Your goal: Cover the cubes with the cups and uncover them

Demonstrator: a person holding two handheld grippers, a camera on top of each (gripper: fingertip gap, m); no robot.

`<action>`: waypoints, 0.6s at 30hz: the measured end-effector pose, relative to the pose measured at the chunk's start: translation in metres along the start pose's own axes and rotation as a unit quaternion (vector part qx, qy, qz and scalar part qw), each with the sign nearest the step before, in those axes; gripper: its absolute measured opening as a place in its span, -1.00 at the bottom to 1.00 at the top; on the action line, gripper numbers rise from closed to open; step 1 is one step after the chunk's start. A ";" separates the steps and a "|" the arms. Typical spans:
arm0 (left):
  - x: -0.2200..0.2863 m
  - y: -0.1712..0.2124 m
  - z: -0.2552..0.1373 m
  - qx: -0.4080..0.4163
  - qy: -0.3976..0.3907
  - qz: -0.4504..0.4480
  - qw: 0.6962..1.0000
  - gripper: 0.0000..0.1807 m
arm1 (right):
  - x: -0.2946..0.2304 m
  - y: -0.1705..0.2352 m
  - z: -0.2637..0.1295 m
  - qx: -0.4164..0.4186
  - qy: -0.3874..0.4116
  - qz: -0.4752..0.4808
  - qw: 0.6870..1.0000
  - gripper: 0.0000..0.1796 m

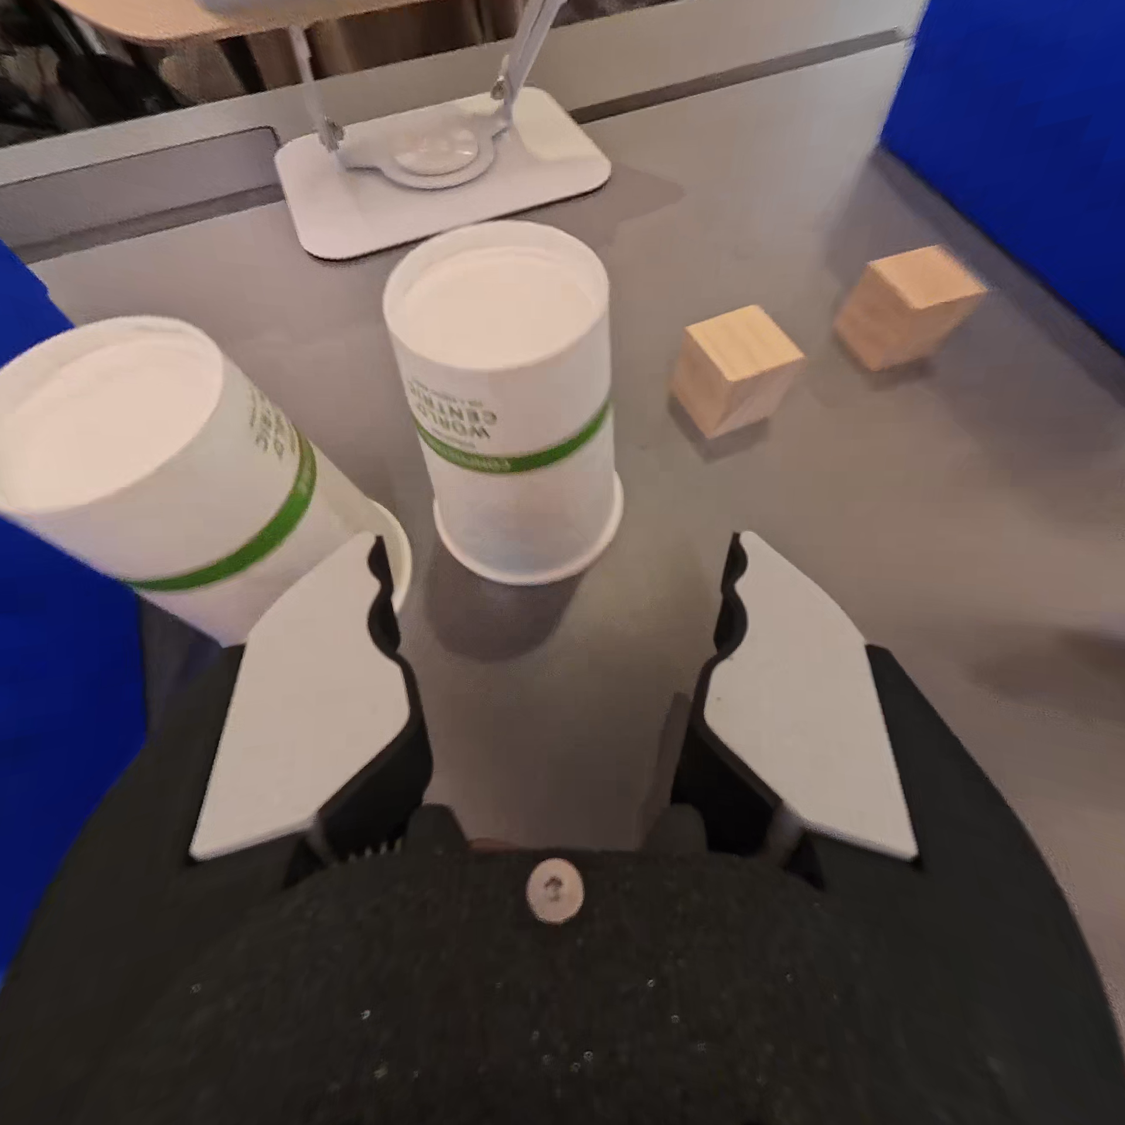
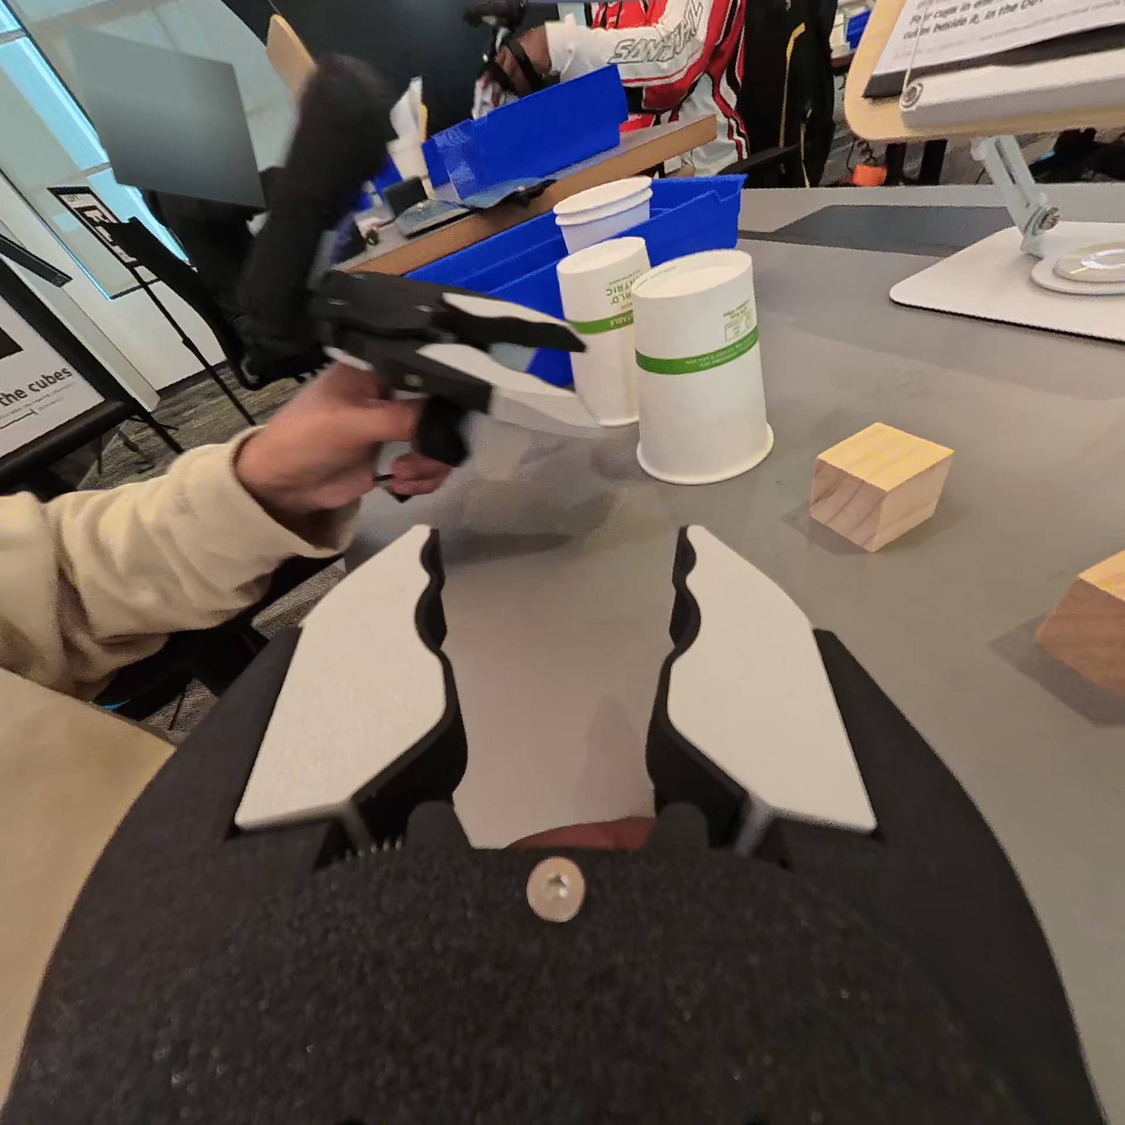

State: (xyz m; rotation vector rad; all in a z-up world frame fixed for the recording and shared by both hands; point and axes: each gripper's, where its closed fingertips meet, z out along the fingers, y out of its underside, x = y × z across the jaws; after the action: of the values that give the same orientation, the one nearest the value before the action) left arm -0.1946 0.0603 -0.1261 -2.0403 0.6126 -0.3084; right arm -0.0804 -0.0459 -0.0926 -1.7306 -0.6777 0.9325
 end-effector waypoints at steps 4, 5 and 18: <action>0.028 0.023 -0.047 0.037 0.075 -0.019 0.996 0.10 | 0.001 0.013 0.002 -0.008 0.028 0.001 1.000 -0.20; 0.030 0.032 -0.055 0.043 0.078 -0.019 0.996 0.08 | 0.002 0.016 0.002 -0.012 0.041 -0.006 0.999 -0.19; 0.033 0.039 -0.095 0.013 0.187 -0.027 0.982 -0.04 | 0.001 0.027 -0.002 -0.018 0.085 -0.022 0.996 -0.21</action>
State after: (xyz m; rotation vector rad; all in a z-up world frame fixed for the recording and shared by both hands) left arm -0.2208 -0.0432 -0.1117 -1.9896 0.7764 -0.7390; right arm -0.0778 -0.0546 -0.1184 -1.7959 -0.6213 0.7383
